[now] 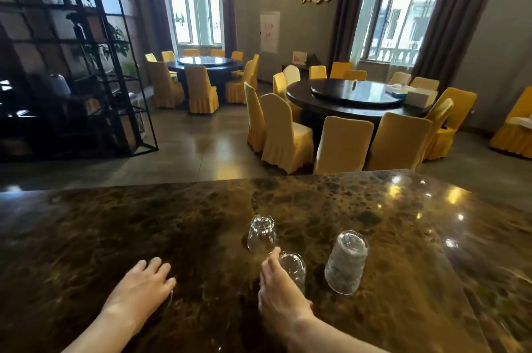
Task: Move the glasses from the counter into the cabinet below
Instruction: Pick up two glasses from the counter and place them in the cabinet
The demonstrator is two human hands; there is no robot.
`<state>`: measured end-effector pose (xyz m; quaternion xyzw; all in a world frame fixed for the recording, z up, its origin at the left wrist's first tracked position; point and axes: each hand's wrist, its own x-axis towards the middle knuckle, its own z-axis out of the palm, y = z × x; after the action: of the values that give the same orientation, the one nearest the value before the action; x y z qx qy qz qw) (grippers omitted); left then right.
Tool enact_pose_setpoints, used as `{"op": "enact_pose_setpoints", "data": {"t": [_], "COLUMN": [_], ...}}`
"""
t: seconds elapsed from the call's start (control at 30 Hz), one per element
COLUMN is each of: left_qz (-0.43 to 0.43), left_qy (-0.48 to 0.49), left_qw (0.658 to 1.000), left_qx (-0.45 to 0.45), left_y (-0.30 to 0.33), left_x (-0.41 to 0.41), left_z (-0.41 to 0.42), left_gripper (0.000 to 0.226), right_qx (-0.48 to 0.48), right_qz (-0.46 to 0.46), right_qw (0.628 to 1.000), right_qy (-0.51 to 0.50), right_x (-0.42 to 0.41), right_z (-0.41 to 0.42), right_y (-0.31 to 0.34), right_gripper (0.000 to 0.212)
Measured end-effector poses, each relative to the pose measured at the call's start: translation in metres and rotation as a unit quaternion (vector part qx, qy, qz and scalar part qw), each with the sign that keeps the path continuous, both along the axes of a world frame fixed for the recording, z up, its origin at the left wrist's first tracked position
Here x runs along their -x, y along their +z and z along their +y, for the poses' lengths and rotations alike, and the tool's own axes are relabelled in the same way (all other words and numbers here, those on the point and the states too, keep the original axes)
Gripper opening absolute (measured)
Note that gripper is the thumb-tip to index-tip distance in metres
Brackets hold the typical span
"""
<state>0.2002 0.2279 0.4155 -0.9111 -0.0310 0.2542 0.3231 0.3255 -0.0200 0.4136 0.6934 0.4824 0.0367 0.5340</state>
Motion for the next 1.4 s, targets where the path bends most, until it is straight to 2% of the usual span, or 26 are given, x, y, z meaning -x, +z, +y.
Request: {"op": "enact_pose_setpoints", "data": {"t": [0.03, 0.1, 0.17, 0.23, 0.27, 0.3, 0.37, 0.43, 0.47, 0.5, 0.53, 0.6, 0.7, 0.83, 0.93, 1.0, 1.03, 1.07, 1.13, 1.17, 1.2, 1.23, 1.27, 1.3, 1.33, 1.4], "left_qz": [0.004, -0.023, -0.112, -0.245, -0.323, -0.389, -0.463, -0.484, -0.488, -0.492, -0.489, -0.472, -0.468, -0.457, -0.442, -0.422, -0.416, -0.416, -0.447, -0.464, -0.477, -0.479, -0.464, -0.433, -0.393, -0.305], "left_qy": [-0.004, 0.004, 0.05, 0.121, 0.161, 0.2, 0.259, 0.274, 0.268, 0.261, 0.255, 0.252, 0.246, 0.24, 0.243, 0.249, 0.253, 0.251, 0.225, 0.208, 0.185, 0.155, 0.121, 0.095, 0.076, 0.051], "left_qw": [1.0, 1.0, 0.991, 0.942, 0.893, 0.823, 0.647, 0.497, 0.445, 0.414, 0.404, 0.425, 0.499, 0.546, 0.559, 0.571, 0.582, 0.593, 0.597, 0.595, 0.6, 0.619, 0.653, 0.699, 0.749, 0.839], "left_qx": [-0.009, -0.005, 0.06, 0.194, 0.271, 0.362, 0.547, 0.666, 0.701, 0.72, 0.73, 0.73, 0.686, 0.66, 0.658, 0.658, 0.652, 0.642, 0.627, 0.622, 0.615, 0.603, 0.586, 0.561, 0.528, 0.448], "left_y": [0.0, -0.003, -0.001, 0.003, 0.006, 0.008, 0.002, -0.012, -0.019, -0.024, -0.029, -0.038, -0.046, -0.05, -0.048, -0.042, -0.037, -0.032, -0.016, -0.005, 0.006, 0.016, 0.025, 0.032, 0.035, 0.034], "left_x": [-0.003, -0.006, -0.009, -0.009, -0.01, -0.01, -0.014, -0.022, -0.026, -0.03, -0.034, -0.036, -0.035, -0.035, -0.04, -0.042, -0.042, -0.042, -0.046, -0.052, -0.061, -0.076, -0.093, -0.112, -0.133, -0.171], "left_z": [0.002, 0.005, 0.006, 0.005, 0.003, 0.0, -0.011, -0.025, -0.033, -0.041, -0.05, -0.064, -0.078, -0.085, -0.088, -0.09, -0.091, -0.091, -0.086, -0.082, -0.075, -0.07, -0.066, -0.064, -0.064, -0.072], "left_gripper": [0.07, 0.066, 0.067, 0.071, 0.073, 0.075, 0.08, 0.086, 0.086, 0.085, 0.083, 0.084, 0.089, 0.092, 0.094, 0.097, 0.101, 0.107, 0.113, 0.106, 0.094, 0.084, 0.077, 0.074, 0.077, 0.09], "right_qx": [0.01, -0.013, -0.129, -0.304, -0.379, -0.45, -0.559, -0.695, -0.737, -0.744, -0.744, -0.751, -0.758, -0.744, -0.73, -0.707, -0.706, -0.656, -0.662, -0.668, -0.635, -0.671, -0.655, -0.562, -0.489, -0.404], "right_qz": [-0.003, -0.007, 0.039, 0.096, 0.125, 0.177, 0.296, 0.406, 0.437, 0.456, 0.47, 0.473, 0.48, 0.477, 0.469, 0.452, 0.445, 0.498, 0.463, 0.413, 0.352, 0.273, 0.216, 0.21, 0.218, 0.208], "right_qw": [1.0, 1.0, 0.99, 0.948, 0.916, 0.872, 0.757, 0.551, 0.461, 0.423, 0.403, 0.385, 0.364, 0.391, 0.393, 0.445, 0.449, 0.478, 0.491, 0.513, 0.615, 0.639, 0.695, 0.782, 0.828, 0.876], "right_qy": [0.001, 0.02, 0.033, -0.02, -0.039, -0.074, -0.164, -0.22, -0.229, -0.243, -0.25, -0.252, -0.251, -0.257, -0.304, -0.313, -0.319, -0.306, -0.326, -0.346, -0.309, -0.257, -0.203, -0.17, -0.168, -0.162], "right_x": [-0.006, -0.015, -0.028, -0.037, -0.04, -0.042, -0.042, -0.038, -0.036, -0.034, -0.032, -0.024, -0.019, -0.018, -0.017, -0.016, -0.015, -0.012, -0.023, -0.033, -0.041, -0.053, -0.066, -0.066, -0.07, -0.091], "right_z": [0.0, -0.004, -0.009, -0.017, -0.025, -0.031, -0.043, -0.052, -0.056, -0.06, -0.061, -0.059, -0.058, -0.06, -0.065, -0.064, -0.063, -0.073, -0.097, -0.104, -0.111, -0.119, -0.12, -0.122, -0.12, -0.108], "right_y": [-0.003, 0.004, 0.014, 0.029, 0.034, 0.034, 0.025, 0.013, 0.006, -0.003, -0.011, -0.019, -0.028, -0.029, -0.026, -0.021, -0.016, -0.015, -0.015, 0.0, 0.018, 0.032, 0.046, 0.052, 0.061, 0.057], "right_gripper": [0.072, 0.059, 0.041, 0.044, 0.06, 0.083, 0.105, 0.094, 0.086, 0.082, 0.081, 0.079, 0.08, 0.087, 0.093, 0.102, 0.11, 0.114, 0.087, 0.073, 0.074, 0.086, 0.098, 0.105, 0.105, 0.097]}}
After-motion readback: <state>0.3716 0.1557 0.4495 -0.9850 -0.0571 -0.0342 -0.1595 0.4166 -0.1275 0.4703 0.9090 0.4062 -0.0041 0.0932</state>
